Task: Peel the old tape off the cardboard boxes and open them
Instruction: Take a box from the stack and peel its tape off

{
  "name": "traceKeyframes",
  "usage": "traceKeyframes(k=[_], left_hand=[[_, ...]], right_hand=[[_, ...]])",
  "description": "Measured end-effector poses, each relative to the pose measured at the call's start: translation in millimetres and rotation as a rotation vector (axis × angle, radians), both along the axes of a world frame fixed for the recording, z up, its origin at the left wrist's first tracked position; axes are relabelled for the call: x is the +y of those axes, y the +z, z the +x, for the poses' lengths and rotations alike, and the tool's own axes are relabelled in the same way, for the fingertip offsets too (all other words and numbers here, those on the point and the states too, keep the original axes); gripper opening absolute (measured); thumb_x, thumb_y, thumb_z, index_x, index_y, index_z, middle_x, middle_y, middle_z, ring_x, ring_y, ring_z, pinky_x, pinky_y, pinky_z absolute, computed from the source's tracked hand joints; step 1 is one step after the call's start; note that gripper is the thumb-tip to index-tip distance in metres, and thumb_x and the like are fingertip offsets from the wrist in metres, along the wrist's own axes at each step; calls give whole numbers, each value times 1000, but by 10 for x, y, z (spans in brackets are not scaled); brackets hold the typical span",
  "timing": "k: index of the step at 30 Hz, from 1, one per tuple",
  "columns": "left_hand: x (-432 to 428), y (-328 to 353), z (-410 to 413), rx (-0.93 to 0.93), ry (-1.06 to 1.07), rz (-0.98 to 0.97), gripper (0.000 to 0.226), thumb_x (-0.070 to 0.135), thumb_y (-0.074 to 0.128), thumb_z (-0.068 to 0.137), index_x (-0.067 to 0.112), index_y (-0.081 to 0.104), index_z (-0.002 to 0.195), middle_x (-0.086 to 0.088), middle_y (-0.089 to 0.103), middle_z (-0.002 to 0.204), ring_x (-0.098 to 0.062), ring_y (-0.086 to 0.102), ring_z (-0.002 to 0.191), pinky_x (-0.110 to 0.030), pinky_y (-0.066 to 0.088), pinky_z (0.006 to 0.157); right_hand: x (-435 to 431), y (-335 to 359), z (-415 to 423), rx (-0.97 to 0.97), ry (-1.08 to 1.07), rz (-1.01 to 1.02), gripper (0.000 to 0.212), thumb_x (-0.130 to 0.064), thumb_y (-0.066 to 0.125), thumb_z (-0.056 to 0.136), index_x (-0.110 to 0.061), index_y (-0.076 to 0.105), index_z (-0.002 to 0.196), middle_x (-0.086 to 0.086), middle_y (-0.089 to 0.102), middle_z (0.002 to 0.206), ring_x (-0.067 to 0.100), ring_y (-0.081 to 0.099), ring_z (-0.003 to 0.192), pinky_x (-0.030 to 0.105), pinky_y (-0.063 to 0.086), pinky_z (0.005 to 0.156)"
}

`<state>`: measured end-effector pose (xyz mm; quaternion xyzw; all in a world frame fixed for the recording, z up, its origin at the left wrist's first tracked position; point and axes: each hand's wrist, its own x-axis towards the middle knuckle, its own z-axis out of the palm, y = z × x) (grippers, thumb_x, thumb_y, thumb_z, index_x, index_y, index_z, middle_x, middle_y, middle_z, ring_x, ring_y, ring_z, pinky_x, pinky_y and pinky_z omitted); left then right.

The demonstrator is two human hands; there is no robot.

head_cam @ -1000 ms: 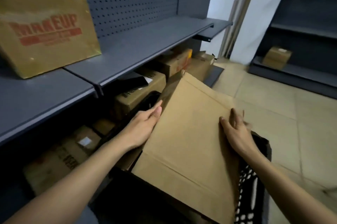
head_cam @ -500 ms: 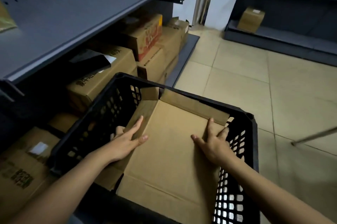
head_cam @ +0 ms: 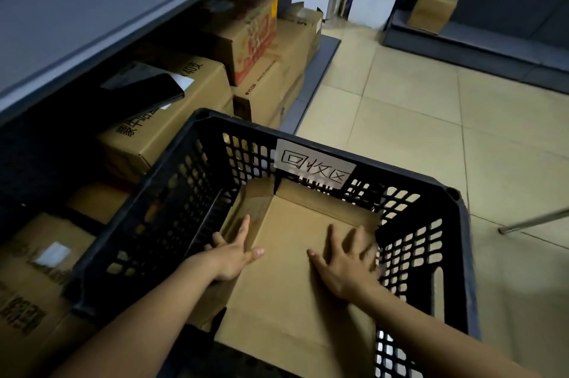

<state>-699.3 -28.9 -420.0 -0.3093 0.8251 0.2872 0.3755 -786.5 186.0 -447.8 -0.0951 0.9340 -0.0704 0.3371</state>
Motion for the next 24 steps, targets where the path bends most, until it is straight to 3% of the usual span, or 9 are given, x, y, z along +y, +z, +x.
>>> traceKeyframes(k=[2,5,8,13,16,20,24], left_hand=[[19,-87,-9,-9,-11,-13,76,52,32,104,53,-37,137,-29,-21,158,-53,-6,145,-65,9,114],[44,-224,-52,-55,-84,-68,78,30,34,108,60,-39,110,-29,-20,157,-50,3,144,-64,18,114],[66,-318,-134,-120,-136,-90,78,37,36,107,54,-36,132,-27,-20,158,-48,2,145,-62,19,114],[167,-383,-291,-95,-290,-242,84,40,44,103,26,-20,155,-19,-10,160,-43,4,145,-61,22,115],[290,-378,-399,-45,-443,-298,89,25,55,100,10,-11,157,-20,-8,161,-46,5,146,-58,29,114],[513,-381,-448,-256,-687,-260,121,31,74,86,8,-26,149,-31,-38,147,-60,-8,141,-62,19,115],[487,-468,-519,-283,-660,-244,110,14,68,91,12,-23,153,-30,-32,152,-52,-10,145,-59,15,117]], right_hand=[[-106,-50,118,-10,132,13,86,-89,20,80,-53,-20,148,5,-38,156,53,-27,142,77,-7,106],[-208,-164,142,-64,184,45,87,-91,20,77,-57,-21,145,3,-35,158,54,-26,141,79,-6,105],[-221,-252,89,-76,191,79,86,-91,24,78,-58,-20,145,4,-33,160,54,-24,142,79,0,106],[-256,-408,92,-61,195,119,86,-89,24,80,-57,-22,145,6,-35,159,56,-26,141,80,-1,106],[-270,-492,78,-66,206,129,87,-89,24,80,-55,-24,145,8,-37,158,57,-27,139,80,1,105],[-300,-551,39,-114,233,152,92,-88,28,80,-53,-27,145,10,-41,155,59,-30,137,82,4,105],[-296,-560,-87,-241,269,169,112,-85,51,74,-51,-30,144,12,-44,153,62,-31,134,83,9,103]])
